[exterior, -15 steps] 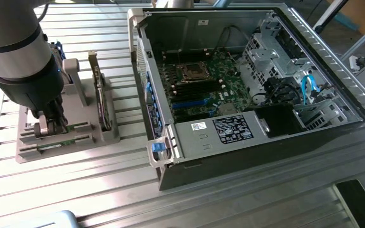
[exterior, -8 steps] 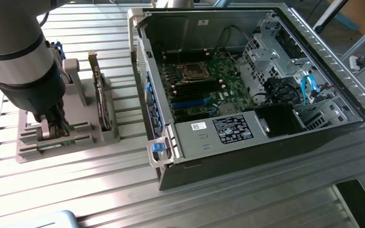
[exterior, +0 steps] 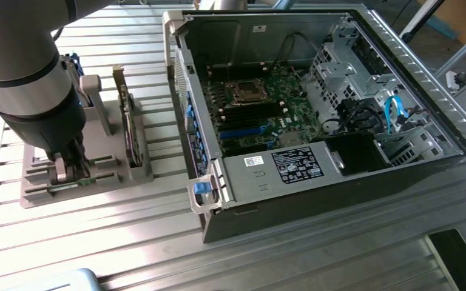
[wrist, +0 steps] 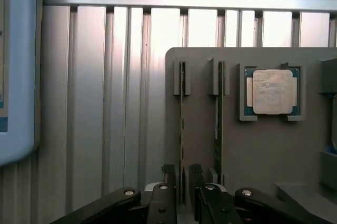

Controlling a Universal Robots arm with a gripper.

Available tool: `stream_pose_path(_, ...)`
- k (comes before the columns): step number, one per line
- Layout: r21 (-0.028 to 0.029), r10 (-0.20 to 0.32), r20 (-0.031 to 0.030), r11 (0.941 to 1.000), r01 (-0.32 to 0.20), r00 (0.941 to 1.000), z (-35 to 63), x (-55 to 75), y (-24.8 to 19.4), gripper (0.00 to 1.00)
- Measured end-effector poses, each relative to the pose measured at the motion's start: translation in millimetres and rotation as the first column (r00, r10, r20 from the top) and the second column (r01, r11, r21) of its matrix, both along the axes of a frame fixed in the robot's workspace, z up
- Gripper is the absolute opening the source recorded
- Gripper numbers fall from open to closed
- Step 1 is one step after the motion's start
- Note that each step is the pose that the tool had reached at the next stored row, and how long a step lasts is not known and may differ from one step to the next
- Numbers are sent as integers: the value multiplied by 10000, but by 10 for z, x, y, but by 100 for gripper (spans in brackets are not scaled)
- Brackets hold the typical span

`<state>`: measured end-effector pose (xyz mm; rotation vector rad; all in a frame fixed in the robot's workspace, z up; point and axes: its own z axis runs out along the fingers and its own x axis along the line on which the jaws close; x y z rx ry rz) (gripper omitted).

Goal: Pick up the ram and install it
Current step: 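Pick up the ram and move it above insertion slot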

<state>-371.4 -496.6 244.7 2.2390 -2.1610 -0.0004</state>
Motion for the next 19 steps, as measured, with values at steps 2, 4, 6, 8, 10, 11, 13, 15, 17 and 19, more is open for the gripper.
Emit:
stream_pose_path(2,-1,0,-1,10000,0,10000,-21,0,-6,25)
stream_pose_path(4,-1,0,-1,10000,0,10000,-28,0,-6,25)
stream_pose_path(6,-1,0,-1,10000,0,10000,-28,0,-7,25)
stream_pose_path(8,0,0,0,10000,0,10000,-30,0,-6,25)
stream_pose_path(10,2,0,2,10000,0,10000,-49,0,-6,25)
stream_pose_path(11,0,0,0,10000,0,10000,-58,0,-6,25)
stream_pose_path(13,0,0,0,10000,0,10000,-83,0,-6,25)
stream_pose_path(15,0,0,0,10000,0,10000,-101,0,-6,25)
stream_pose_path(17,0,0,0,10000,0,10000,-121,0,-6,25)
stream_pose_path(19,0,0,0,10000,0,10000,-137,0,-7,25)
